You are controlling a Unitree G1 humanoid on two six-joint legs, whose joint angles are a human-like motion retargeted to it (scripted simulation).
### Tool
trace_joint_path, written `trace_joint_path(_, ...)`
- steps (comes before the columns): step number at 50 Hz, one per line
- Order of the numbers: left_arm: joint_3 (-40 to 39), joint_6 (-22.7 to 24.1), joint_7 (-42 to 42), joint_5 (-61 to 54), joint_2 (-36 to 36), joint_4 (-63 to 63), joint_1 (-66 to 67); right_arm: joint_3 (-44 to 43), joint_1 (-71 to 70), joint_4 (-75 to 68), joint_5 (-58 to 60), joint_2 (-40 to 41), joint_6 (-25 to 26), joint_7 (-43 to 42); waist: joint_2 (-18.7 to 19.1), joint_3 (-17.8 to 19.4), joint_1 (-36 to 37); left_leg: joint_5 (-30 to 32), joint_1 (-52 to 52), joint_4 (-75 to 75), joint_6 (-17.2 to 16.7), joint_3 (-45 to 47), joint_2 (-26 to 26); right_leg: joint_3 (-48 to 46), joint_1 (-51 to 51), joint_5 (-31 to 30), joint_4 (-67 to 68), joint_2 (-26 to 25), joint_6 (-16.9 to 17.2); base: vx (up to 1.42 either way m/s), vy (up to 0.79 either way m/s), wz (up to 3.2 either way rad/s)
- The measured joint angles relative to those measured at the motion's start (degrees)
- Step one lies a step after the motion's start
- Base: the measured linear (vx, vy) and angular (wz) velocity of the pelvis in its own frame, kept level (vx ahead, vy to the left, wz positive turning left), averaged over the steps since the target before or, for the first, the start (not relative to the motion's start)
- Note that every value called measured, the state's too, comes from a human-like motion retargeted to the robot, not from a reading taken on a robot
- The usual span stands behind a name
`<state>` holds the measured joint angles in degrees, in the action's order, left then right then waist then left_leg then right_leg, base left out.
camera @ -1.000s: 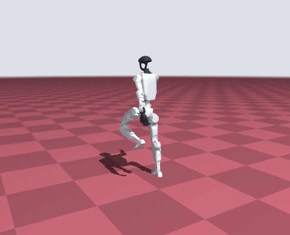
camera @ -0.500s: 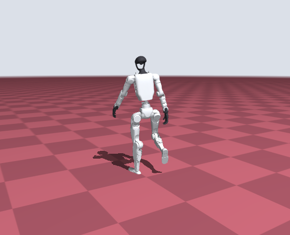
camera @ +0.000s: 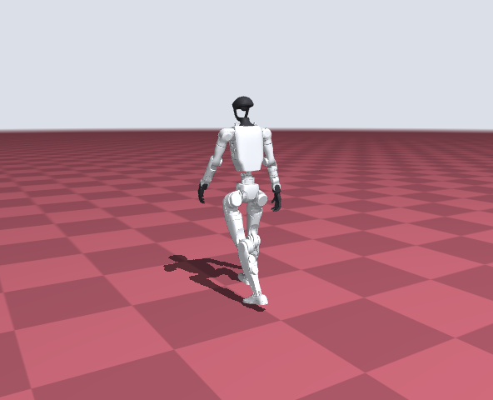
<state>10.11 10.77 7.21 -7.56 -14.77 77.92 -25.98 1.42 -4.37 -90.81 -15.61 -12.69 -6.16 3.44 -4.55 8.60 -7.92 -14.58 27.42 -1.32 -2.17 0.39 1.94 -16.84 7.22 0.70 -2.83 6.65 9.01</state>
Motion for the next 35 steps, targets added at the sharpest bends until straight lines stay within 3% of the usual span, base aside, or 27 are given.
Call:
trace_joint_path(2, 0.2, 1.8, 2.8, 8.3, 0.2, 6.5, 8.7, 1.8, -5.1, -0.1, -3.0, 0.1, -1.9, 0.0, -4.0, 0.2, 8.9, 3.8, -1.4, -10.7, 0.7, 4.4, 4.0, 4.3, -4.1, -3.5, -0.3, 2.0, 2.6, 0.94, -0.3, -2.12)
trace_joint_path(3, 0.2, 1.2, 5.7, 11.1, -0.1, 9.6, 13.1, 3.4, -7.9, 0.2, -4.8, 0.0, -1.6, 0.6, -6.3, 0.2, 13.2, 3.1, -7.0, -24.0, 0.1, 7.7, 5.6, 6.6, -5.6, -4.1, -0.7, 3.7, 3.1, 0.76, -0.22, -1.76)
trace_joint_path(5, 0.1, 0.6, 8.7, 10.4, -0.4, 13.2, 22.3, 4.2, -13.9, 2.2, -7.1, -1.9, -2.3, -1.1, -7.5, -4.1, 16.8, -2.7, -31.0, -62.5, -0.4, 11.5, 3.1, 8.6, -2.3, -3.1, -0.5, 4.6, 1.1, 0.62, -0.1, -0.71)
trace_joint_path(8, -6.6, 1.1, 5.9, 4.6, -0.7, 14.5, 35.5, 4.8, -25.9, 6.5, -12.1, -6.1, -5.2, -7.1, -7.7, -1.7, 20.3, -13.7, -50.0, -97.7, 2.5, 13.2, 1.6, 11.4, -5.8, 0.8, 0.3, 5.5, -0.4, 0.69, -0.01, -0.62)
trace_joint_path(10, -10.4, 2.2, 7.2, 1.1, -0.6, 13.8, 43.7, 5.7, -34.7, 7.3, -15.7, -7.8, -7.1, -8.0, -8.9, -1.4, 22.0, -19.6, -61.3, -113.6, 5.0, 15.8, 0.0, 13.8, -6.2, 2.4, 1.8, 6.5, -0.6, 0.68, -0.01, -0.75)
trace_joint_path(12, -8.1, 2.8, 10.1, -3.8, -1.9, 12.2, 49.2, 3.3, -40.1, 11.4, -18.3, -9.9, -8.6, -11.5, -10.3, -0.5, 26.1, -22.4, -71.9, -123.2, 8.7, 18.1, -3.2, 15.1, -7.8, 2.1, -0.3, 7.0, -1.0, 0.68, -0.01, -0.67)
trace_joint_path(15, -7.3, 3.7, 12.0, -7.6, -2.6, 11.5, 56.4, 5.3, -47.3, 13.0, -24.7, -10.8, -11.5, -13.9, -11.3, -0.8, 30.4, -25.5, -82.7, -128.5, 11.5, 20.8, -9.6, 17.7, -10.5, 2.4, -2.1, 7.0, -1.5, 0.71, 0.04, -0.91)
trace_joint_path(20, -7.5, 2.2, 15.0, -10.5, -0.8, 11.9, 60.0, 7.8, -51.4, 14.6, -26.1, -8.5, -12.9, -14.3, -11.0, -2.4, 32.5, -23.1, -91.5, -116.2, 13.3, 21.2, -13.9, 19.7, -15.5, 4.9, -2.2, 6.9, -2.5, 0.71, 0.12, -0.5)
trace_joint_path(23, -7.4, 1.4, 16.1, -10.4, 0.9, 11.4, 56.3, 7.3, -48.5, 15.8, -22.8, -5.1, -12.6, -13.6, -11.1, -5.1, 31.3, -20.3, -89.2, -97.0, 15.0, 24.1, -14.9, 20.0, -15.9, 6.2, -1.1, 6.8, -2.8, 0.69, 0.15, -0.12)
trace_joint_path(25, -7.8, 0.8, 15.7, -8.6, 1.5, 11.2, 51.6, 7.1, -44.7, 16.2, -19.6, -2.1, -11.6, -12.6, -12.1, -6.9, 30.8, -17.9, -83.4, -77.9, 13.9, 27.4, -13.6, 20.7, -15.1, 7.5, 0.8, 7.4, -2.4, 0.72, 0.15, -0.4)
trace_joint_path(28, -9.3, 0.5, 10.4, -8.3, 0.9, 10.3, 41.1, 6.6, -37.7, 15.6, -11.0, 2.3, -7.7, -10.6, -12.8, -3.2, 35.0, -12.9, -60.8, -34.4, 8.6, 34.5, -7.3, 24.7, -18.5, 9.1, 4.1, 9.1, -0.2, 0.86, 0.22, -1.52)
trace_joint_path(30, -11.6, 3.4, 2.3, -7.5, 0.1, 9.6, 33.2, 6.7, -32.0, 14.6, -7.4, 5.1, -8.1, -11.2, -7.7, 1.0, 38.8, -6.5, -40.4, -4.1, 4.6, 37.1, -4.8, 28.4, -25.4, 9.1, 6.2, 5.7, 1.0, 1.04, 0.35, -2.0)
trace_joint_path(32, -11.3, 8.0, -2.8, -12.2, 0.0, 8.8, 26.8, 6.7, -24.4, 12.5, -2.8, 6.8, -9.5, -13.1, -3.1, 1.8, 36.6, -0.2, -30.5, 6.1, 3.5, 37.2, -5.3, 29.4, -30.4, 6.6, 9.2, 1.9, 1.0, 1.04, 0.45, -0.28)
trace_joint_path(35, -9.2, 9.0, -2.3, -7.0, -1.0, 9.3, 19.1, 7.0, -9.6, 7.9, 1.5, 7.7, -9.0, -8.4, 0.6, 0.2, 26.8, 7.6, -24.9, 6.3, -3.6, 33.8, -6.6, 24.7, -30.9, -1.7, 22.1, -3.3, -0.6, 0.92, 0.43, 1.47)
